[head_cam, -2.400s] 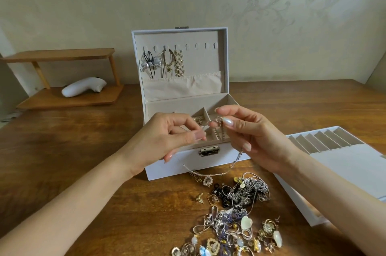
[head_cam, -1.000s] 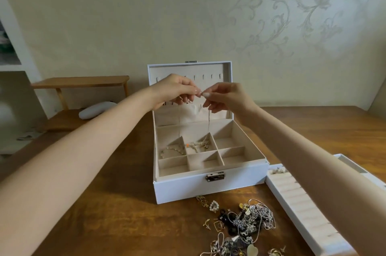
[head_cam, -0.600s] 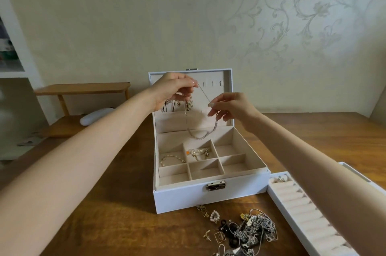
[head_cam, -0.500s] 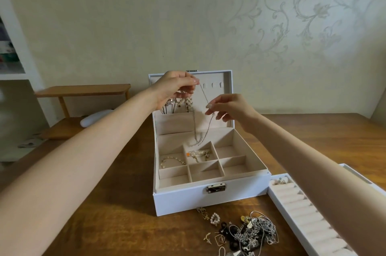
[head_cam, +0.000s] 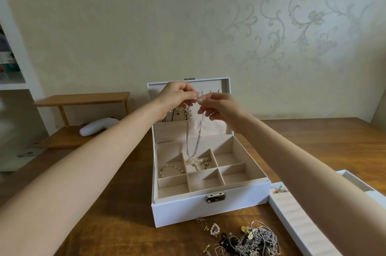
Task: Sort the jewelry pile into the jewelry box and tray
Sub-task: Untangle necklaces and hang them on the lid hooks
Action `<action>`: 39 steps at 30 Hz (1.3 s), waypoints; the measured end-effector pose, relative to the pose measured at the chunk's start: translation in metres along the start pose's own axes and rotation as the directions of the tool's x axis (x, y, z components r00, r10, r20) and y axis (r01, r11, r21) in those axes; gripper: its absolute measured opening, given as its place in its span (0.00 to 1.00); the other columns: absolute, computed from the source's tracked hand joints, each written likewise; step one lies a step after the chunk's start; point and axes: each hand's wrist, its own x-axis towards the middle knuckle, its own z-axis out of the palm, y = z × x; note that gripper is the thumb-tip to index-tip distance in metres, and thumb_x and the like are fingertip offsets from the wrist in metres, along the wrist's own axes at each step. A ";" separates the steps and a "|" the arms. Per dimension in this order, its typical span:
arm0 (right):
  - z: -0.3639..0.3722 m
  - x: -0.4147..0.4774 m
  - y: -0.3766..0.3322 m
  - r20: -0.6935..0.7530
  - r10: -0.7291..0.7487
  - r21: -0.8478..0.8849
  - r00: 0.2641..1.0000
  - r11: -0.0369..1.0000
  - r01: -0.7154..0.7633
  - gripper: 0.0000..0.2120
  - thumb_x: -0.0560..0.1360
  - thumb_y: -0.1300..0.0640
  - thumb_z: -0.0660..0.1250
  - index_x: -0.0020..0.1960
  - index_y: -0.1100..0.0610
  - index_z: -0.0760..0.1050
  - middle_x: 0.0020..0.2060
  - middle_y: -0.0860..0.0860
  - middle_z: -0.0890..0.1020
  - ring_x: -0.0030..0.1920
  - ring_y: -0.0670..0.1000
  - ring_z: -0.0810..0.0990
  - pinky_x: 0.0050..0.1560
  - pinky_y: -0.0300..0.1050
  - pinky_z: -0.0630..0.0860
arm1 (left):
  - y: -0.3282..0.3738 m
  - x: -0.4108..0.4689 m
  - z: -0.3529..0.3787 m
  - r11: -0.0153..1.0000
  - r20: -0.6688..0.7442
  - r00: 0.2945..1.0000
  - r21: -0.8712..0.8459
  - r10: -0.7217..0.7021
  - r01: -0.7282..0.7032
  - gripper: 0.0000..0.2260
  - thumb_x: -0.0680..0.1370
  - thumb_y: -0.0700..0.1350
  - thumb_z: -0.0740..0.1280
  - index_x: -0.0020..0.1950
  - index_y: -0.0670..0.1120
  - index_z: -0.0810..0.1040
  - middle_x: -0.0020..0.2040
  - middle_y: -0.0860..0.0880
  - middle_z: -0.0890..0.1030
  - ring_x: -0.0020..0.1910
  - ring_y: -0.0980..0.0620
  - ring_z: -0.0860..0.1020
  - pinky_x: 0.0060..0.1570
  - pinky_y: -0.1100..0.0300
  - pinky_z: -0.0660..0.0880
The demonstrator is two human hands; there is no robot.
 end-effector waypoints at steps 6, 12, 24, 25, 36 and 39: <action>-0.002 0.004 -0.007 -0.045 -0.011 0.012 0.999 1.000 0.011 0.05 0.74 0.57 0.70 0.42 0.59 0.80 0.30 0.51 0.82 0.31 0.46 0.75 0.32 0.35 0.70 | -0.003 -0.003 -0.002 0.997 0.071 0.995 -0.003 -0.071 0.072 0.03 0.77 0.42 0.66 0.45 0.43 0.76 0.37 0.48 0.81 0.37 0.54 0.78 0.38 0.66 0.73; 0.004 0.002 -0.012 -0.069 0.004 0.090 0.998 0.996 0.002 0.07 0.75 0.59 0.67 0.49 0.63 0.79 0.38 0.54 0.85 0.32 0.48 0.77 0.33 0.37 0.71 | -0.008 -0.016 0.006 0.969 0.256 0.935 0.043 -0.246 0.243 0.04 0.78 0.44 0.65 0.50 0.44 0.75 0.38 0.48 0.85 0.39 0.55 0.83 0.43 0.62 0.74; 0.012 -0.014 -0.025 0.105 -0.083 0.151 0.991 0.986 0.066 0.05 0.77 0.62 0.64 0.43 0.59 0.77 0.51 0.55 0.85 0.30 0.48 0.74 0.31 0.38 0.73 | -0.028 -0.015 0.020 0.602 0.370 0.769 -0.478 -0.522 0.639 0.05 0.74 0.45 0.68 0.45 0.46 0.74 0.44 0.48 0.85 0.37 0.54 0.81 0.35 0.62 0.67; 0.011 -0.014 -0.024 0.097 -0.074 0.144 0.993 0.988 0.059 0.05 0.77 0.62 0.64 0.44 0.59 0.77 0.51 0.55 0.85 0.30 0.48 0.74 0.31 0.38 0.73 | -0.026 -0.015 0.020 0.613 0.325 0.791 -0.505 -0.518 0.608 0.03 0.74 0.43 0.68 0.44 0.45 0.75 0.38 0.49 0.84 0.35 0.55 0.80 0.34 0.62 0.66; -0.012 -0.011 -0.005 -0.043 0.102 0.214 0.994 0.973 -0.091 0.07 0.76 0.57 0.67 0.50 0.61 0.77 0.45 0.54 0.85 0.26 0.47 0.76 0.25 0.35 0.71 | -0.004 -0.020 0.007 0.887 0.152 0.981 -0.427 -0.120 0.174 0.10 0.77 0.35 0.63 0.57 0.42 0.73 0.32 0.49 0.79 0.31 0.55 0.77 0.29 0.64 0.66; -0.009 -0.010 -0.002 0.003 0.128 0.248 0.992 0.961 -0.125 0.04 0.76 0.60 0.65 0.46 0.61 0.76 0.36 0.55 0.81 0.27 0.47 0.75 0.27 0.35 0.71 | -0.002 -0.022 0.007 0.900 0.186 0.977 -0.402 -0.101 0.170 0.12 0.77 0.36 0.63 0.61 0.43 0.72 0.39 0.49 0.82 0.28 0.56 0.71 0.26 0.67 0.64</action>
